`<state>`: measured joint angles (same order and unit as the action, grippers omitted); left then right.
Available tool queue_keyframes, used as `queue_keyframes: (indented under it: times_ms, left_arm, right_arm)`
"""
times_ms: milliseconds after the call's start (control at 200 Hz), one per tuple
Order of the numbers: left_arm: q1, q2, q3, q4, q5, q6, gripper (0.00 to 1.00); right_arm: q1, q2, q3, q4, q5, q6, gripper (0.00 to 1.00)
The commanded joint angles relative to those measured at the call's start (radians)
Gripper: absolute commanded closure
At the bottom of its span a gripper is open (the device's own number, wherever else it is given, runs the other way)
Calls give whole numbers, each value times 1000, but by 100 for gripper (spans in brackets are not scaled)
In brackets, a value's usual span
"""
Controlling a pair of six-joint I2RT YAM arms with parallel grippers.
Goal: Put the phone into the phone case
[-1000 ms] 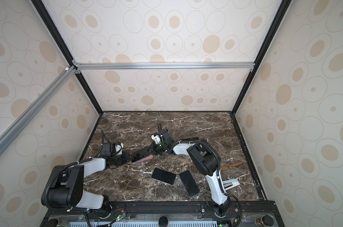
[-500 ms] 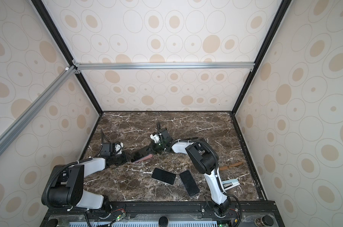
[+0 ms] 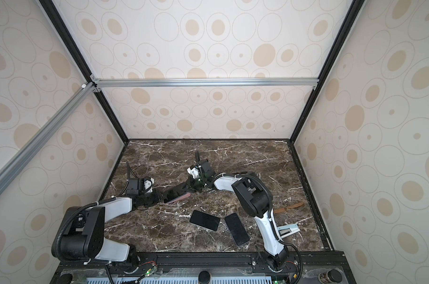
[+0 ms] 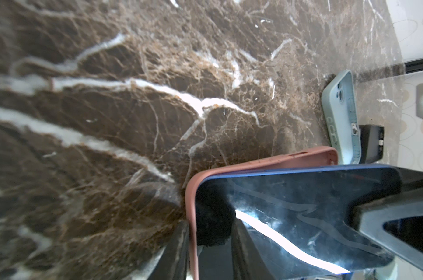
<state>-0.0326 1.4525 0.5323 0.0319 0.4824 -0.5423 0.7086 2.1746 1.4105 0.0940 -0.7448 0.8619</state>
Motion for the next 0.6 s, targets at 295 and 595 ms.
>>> queue_keyframes:
  times_ms: [295,595]
  left_arm:
    - [-15,-9,11,-97,-83,38,72]
    - [-15,-4,9,-90,-65,36,73]
  right_arm:
    - [52,19,118,-379,143,-143,70]
    - [53,-12,197,-526,203,-213,58]
